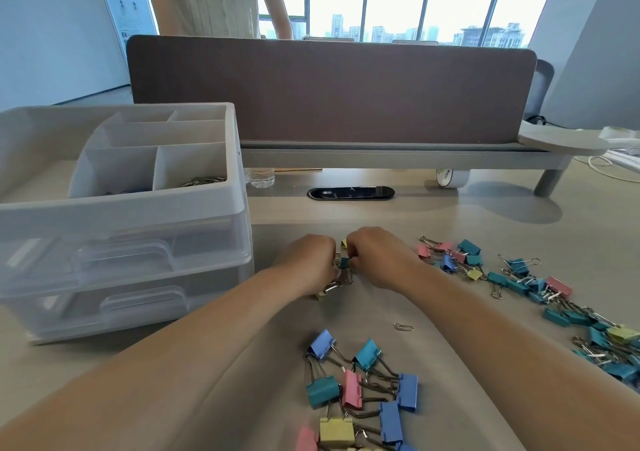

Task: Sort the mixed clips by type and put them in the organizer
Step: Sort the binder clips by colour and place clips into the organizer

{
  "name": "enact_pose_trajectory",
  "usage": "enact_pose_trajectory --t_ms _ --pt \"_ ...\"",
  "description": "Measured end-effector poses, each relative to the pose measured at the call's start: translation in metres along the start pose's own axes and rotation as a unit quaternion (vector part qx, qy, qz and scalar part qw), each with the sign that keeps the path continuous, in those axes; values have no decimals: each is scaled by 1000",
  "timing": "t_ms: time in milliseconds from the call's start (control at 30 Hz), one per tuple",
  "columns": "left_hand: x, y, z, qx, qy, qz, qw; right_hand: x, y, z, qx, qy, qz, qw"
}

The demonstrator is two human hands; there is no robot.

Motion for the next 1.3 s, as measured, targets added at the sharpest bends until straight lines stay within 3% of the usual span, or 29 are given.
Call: enact_pose_trajectory --t_ms 300,533,733,933,1133,1300 --pt "2 -2 0 42 2 -12 999 4 1 -1 -46 8 -6 999" --pt "6 -4 4 52 -3 -20 998 13 24 19 -153 54 -27 986" --pt "20 -7 6 59 -21 -25 998 28 39 36 -143 78 -46 986" --pt "40 -2 -4 23 -70 -27 997 46 11 2 -107 -40 -13 993" --pt "61 2 -10 19 -121 -40 992 63 -10 -12 -130 -98 22 986" --pt "63 -1 4 37 -90 -26 995 66 -18 -11 -172 -139 38 975"
Point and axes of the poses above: each hand's wrist, its own x-axis away from the middle knuckle, its own z-axis out of the back of the hand, y = z × x, the point moved 9 cm from there along -x, towards the middle knuckle, and after that the axes turned 10 degrees about -y, right-handed, at the moved point
